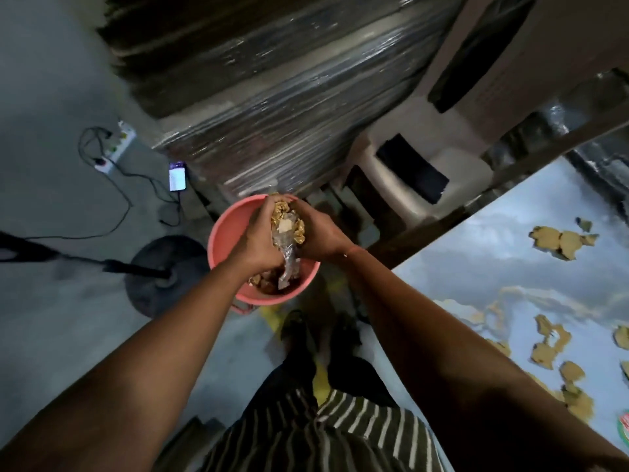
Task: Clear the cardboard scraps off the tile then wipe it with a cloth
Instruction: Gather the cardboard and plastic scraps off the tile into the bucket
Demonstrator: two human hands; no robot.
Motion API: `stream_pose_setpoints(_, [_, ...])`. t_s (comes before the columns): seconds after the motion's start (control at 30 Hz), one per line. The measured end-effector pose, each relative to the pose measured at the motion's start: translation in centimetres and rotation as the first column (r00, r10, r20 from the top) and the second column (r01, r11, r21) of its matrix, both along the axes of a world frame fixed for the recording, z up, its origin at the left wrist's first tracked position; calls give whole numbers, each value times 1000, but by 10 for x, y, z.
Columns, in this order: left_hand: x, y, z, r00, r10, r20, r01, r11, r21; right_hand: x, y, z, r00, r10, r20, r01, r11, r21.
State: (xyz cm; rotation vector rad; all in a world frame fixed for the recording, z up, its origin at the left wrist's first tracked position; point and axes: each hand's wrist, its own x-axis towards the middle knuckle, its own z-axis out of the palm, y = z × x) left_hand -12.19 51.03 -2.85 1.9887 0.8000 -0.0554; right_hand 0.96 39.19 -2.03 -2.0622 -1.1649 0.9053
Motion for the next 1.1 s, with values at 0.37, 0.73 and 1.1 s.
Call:
stream_pose_setpoints(0.37, [-29,32,-66,955,142,-262,-143,990,13,-19,57,-88,999,43,-21,-46,967,-250])
stream_pose_setpoints(0.73, [-45,27,-96,854,289,-432,-296,954,52,-13,62,-123,984,-176,-29,154,922,-356])
stream_pose_setpoints(1.1, [-43,18,-106,917,264,-299,-252,965,79,-23,60,-126,942,-335,-27,299,873,-385])
